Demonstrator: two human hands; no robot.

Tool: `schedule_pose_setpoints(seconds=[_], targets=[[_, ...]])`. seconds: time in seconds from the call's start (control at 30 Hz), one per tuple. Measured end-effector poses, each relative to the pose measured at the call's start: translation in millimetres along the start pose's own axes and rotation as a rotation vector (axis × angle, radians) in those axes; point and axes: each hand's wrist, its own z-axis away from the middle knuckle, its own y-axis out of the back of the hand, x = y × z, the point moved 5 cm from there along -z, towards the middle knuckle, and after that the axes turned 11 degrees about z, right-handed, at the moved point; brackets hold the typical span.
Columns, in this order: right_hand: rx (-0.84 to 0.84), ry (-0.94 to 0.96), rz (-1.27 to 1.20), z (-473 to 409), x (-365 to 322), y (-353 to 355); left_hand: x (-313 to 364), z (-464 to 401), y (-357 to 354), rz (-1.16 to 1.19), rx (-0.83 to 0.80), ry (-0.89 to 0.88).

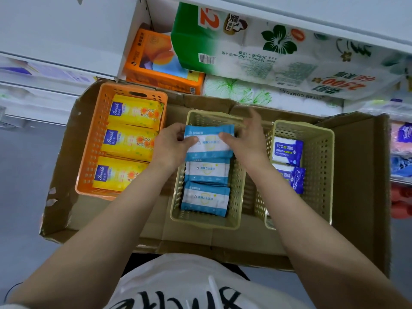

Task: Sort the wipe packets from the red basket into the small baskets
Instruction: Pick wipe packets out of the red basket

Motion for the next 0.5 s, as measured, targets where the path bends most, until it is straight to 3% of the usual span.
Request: schedule_pose_setpoints(seconds=[0.07,0.17,0.23,0.3,0.37,0.5], targets=[[-0.07,0.25,0.292,-2,-17,-2,1,1,-2,-0.134,-0.046,-0.041],[-0.377,0.27,0.444,-5,-17,-19,-8,2,-5,-0.101,-0.073,-0.058],[-0.333,0.277,0.54,-12,-13,-22,-9,7,0,-0.173,0.027,-0.168],[-0.159,0.274,0.636,-23,-11,-17,-13,13,5,-0.294,0.143,-0.228],[-0.058,0.272,0.699,-31,-10,-17,-24,16,5,-0.33,0.152,-0.116],[-0.13,0.321,0.772,-41,-8,-48,-50,26,-2,-0.324,0.049,0.03]])
